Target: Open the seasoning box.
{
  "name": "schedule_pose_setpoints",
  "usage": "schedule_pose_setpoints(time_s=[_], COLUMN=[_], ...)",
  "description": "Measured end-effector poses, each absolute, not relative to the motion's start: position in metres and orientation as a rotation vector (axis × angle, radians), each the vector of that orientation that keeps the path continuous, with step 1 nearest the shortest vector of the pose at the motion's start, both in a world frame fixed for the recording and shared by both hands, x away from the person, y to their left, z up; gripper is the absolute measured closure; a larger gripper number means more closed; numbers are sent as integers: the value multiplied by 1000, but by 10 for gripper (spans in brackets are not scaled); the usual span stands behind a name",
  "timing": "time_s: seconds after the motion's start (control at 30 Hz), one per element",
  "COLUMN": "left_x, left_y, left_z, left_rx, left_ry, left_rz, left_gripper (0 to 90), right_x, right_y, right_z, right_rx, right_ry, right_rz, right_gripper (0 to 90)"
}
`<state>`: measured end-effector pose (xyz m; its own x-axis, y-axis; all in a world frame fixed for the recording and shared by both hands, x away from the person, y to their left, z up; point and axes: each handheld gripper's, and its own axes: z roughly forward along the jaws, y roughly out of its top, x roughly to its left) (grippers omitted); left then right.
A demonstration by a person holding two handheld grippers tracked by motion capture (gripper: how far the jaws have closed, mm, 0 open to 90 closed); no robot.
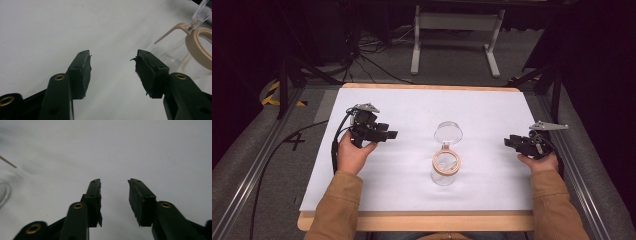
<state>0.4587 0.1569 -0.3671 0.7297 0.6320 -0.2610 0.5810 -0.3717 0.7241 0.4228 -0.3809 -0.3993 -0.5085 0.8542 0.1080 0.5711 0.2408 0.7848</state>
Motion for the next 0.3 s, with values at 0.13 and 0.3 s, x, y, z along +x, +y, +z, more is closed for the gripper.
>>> schedule_pose_setpoints(time_s=[0.13, 0.3], left_x=[460, 460], left_y=[157, 156], left_z=[-369, -370], left_rx=[2077, 2068], left_ry=[919, 921], left_rz=[65, 66], left_gripper=[459, 455], right_x=[428, 429], right_y=[-381, -378], right_z=[-408, -410], right_rx=[1375, 1356], right_ry=[2189, 2199], right_rz=[1117, 1106], right_gripper=[492, 421])
